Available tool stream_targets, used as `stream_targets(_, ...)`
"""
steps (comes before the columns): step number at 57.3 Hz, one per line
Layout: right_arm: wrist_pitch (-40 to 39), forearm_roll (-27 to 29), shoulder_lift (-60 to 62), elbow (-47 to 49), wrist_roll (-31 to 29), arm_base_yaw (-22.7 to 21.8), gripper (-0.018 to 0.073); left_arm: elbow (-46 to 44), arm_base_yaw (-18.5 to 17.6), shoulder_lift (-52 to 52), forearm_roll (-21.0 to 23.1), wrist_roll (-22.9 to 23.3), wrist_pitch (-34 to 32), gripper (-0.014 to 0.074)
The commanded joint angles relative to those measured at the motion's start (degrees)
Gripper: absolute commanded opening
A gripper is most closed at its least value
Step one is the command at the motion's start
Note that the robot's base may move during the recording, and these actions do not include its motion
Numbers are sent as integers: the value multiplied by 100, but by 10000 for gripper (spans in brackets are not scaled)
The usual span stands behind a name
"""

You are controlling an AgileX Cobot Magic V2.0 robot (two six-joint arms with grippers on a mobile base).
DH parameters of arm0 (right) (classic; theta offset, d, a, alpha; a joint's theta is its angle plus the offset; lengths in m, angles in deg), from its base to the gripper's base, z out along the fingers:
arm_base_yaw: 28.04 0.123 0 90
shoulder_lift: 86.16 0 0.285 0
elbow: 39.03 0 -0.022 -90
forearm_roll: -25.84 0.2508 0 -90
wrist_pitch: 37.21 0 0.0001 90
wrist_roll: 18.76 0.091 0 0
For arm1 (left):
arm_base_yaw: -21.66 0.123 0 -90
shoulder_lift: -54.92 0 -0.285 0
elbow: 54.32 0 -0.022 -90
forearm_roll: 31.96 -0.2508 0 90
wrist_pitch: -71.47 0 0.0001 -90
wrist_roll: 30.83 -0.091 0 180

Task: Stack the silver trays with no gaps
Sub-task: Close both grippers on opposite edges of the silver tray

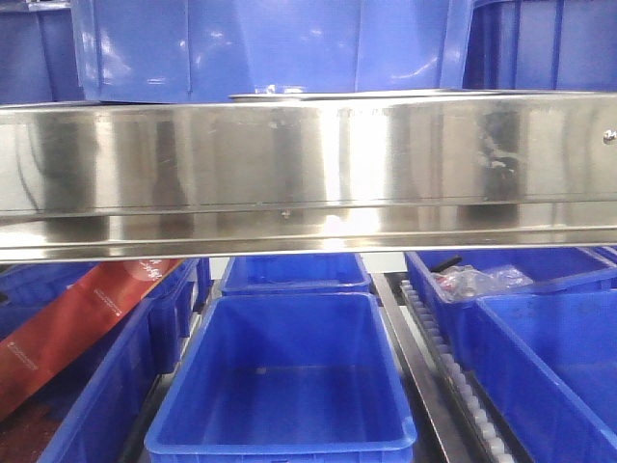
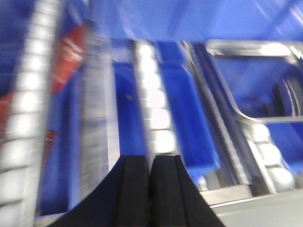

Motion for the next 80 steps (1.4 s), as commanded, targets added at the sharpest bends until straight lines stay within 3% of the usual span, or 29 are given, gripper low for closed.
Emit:
stream_targets(1,-5,64,-592,459,-110,295,-79,-415,-491,439,-13,92,-78,-19)
stream_targets(7,9,-46,-1274,1112,-110,783,-79,-1062,-1102,1168,-553,605,-19,-19)
stream_targets(14,101,-265,-2023,1945,-110,1197,-79,-2055,-1741,2132,-1329,1197,510,-19)
stream_targets(19,275,-265,-2577,2493,-110,1301,-77,-2769,-1988,2807,-1444,1246,856,-19)
stream_targets(26,453,-235,-3242,3109,-110,1301,-53,-3476,-2069,3528,-1378,1262,1057,29)
stream_targets(30,453,-235,-3538,3360,-110,1301,69,-3738,-2069,3769,-1303,1262,1087,108)
stream_targets(37,453,-203,-3912,3634,-110,1301,410,-3929,-2069,4030,-1303,1262,998,323)
stream_targets(40,453,-191,-4030,3696,-110,1301,446,-3941,-2069,4104,-1303,1355,958,400)
stream_targets(47,333,-156,-4251,3694,-110,1301,395,-3941,-2046,4244,-1303,1536,904,487)
stream_targets(56,169,206,-4565,3709,-110,1301,351,-3941,-1989,4448,-1274,1560,904,487)
stream_targets(80,-153,246,-5055,3709,-110,1301,350,-3941,-1876,4799,-1215,1560,657,484)
